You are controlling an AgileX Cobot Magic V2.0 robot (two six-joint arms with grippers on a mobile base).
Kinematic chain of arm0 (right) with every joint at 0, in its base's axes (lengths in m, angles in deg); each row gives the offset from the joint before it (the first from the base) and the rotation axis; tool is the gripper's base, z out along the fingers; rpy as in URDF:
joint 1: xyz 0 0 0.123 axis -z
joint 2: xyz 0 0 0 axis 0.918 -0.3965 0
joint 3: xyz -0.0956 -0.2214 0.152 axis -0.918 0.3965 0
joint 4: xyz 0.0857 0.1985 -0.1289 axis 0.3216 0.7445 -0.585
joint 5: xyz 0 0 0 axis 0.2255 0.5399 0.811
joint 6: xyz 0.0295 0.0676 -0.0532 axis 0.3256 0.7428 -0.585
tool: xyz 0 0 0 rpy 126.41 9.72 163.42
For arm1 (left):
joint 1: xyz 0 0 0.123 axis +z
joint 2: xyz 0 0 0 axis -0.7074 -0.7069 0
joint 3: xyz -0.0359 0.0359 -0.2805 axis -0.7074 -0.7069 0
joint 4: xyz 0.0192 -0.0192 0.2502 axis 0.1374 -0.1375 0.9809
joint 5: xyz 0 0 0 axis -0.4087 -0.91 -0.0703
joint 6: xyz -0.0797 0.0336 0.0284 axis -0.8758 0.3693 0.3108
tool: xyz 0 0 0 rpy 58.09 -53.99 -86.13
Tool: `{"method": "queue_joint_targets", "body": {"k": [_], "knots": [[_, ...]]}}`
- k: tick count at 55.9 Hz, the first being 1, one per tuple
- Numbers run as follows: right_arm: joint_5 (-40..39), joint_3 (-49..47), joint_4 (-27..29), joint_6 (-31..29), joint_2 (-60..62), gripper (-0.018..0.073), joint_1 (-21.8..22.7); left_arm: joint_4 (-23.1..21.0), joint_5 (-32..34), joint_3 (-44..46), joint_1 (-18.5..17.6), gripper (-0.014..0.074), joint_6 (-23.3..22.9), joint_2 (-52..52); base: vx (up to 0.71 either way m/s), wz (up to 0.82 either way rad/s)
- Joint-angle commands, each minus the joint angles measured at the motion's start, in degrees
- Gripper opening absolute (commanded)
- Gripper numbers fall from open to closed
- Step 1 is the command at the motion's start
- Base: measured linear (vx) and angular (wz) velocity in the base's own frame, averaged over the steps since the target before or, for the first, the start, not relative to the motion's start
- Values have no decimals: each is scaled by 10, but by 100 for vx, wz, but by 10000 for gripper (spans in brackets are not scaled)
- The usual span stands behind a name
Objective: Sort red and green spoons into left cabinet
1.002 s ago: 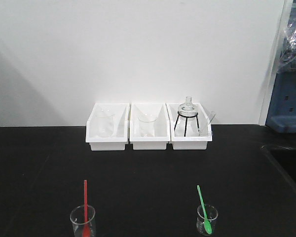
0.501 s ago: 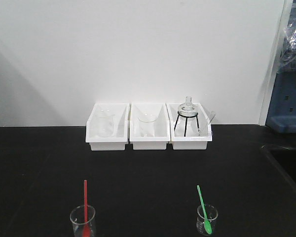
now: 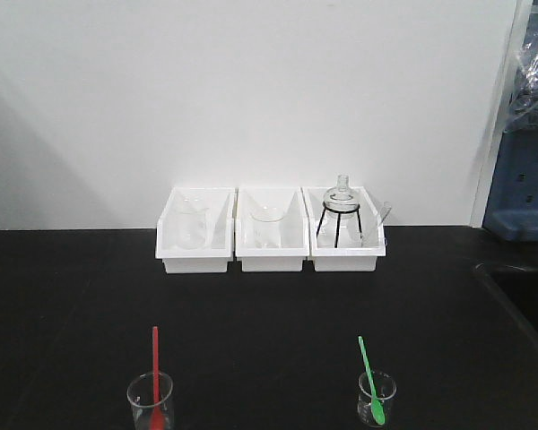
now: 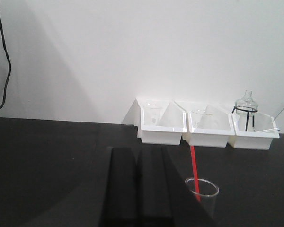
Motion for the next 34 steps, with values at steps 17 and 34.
{"method": "queue_joint_targets", "body": {"k": [17,34], "knots": [[56,-134,-3,22,-22,-9,3,27,-28,177,0,-6,32,-46,0,0],[127,-182,-3,22,-164,0,3,39,-96,214,0,-6,31,-204,0,0]]}}
